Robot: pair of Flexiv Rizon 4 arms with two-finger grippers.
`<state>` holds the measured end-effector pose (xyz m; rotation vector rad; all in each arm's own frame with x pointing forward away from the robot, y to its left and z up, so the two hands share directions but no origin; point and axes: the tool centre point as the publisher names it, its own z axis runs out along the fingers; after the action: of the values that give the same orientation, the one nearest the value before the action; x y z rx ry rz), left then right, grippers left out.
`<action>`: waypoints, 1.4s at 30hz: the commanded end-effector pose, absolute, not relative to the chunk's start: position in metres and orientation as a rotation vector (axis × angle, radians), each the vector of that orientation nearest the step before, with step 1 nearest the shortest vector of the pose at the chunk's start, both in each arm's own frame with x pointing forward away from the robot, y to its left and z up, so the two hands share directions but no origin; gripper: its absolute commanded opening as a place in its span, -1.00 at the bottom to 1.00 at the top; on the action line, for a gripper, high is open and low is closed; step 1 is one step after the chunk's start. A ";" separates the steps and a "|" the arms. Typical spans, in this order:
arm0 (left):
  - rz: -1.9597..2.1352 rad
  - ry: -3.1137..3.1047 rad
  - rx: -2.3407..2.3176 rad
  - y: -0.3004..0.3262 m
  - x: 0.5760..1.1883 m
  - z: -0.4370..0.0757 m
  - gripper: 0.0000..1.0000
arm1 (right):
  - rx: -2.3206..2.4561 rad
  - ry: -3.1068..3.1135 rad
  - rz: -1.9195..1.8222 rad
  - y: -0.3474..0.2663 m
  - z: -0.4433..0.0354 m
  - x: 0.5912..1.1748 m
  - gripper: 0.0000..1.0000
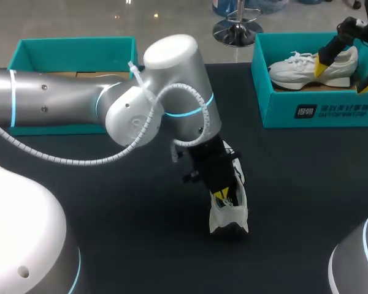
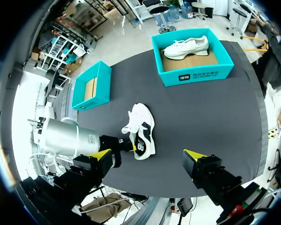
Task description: Take the shoe out of the shoebox, open the shoe tongue, remove and reinsert the insole, then place the shoe into the shoebox
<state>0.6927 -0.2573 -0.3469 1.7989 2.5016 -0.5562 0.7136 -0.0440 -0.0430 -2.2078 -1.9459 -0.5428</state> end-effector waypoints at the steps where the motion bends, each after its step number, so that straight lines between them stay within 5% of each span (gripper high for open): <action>1: -0.550 2.505 1.811 -0.255 0.693 -0.347 -1.00 | -2.208 -1.945 -0.534 -0.043 -0.042 0.716 1.00; 24: -0.467 2.486 1.893 -0.269 0.683 -0.358 -1.00 | -2.208 -1.945 -0.534 -0.043 -0.042 0.716 1.00; 42: -0.331 2.485 1.920 -0.286 0.680 -0.413 -1.00 | -2.208 -1.945 -0.534 -0.043 -0.042 0.716 1.00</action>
<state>0.6831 -0.2738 -0.3998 1.9128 2.4786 -0.3633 0.7137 -0.0439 -0.0431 -2.2079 -1.9461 -0.5424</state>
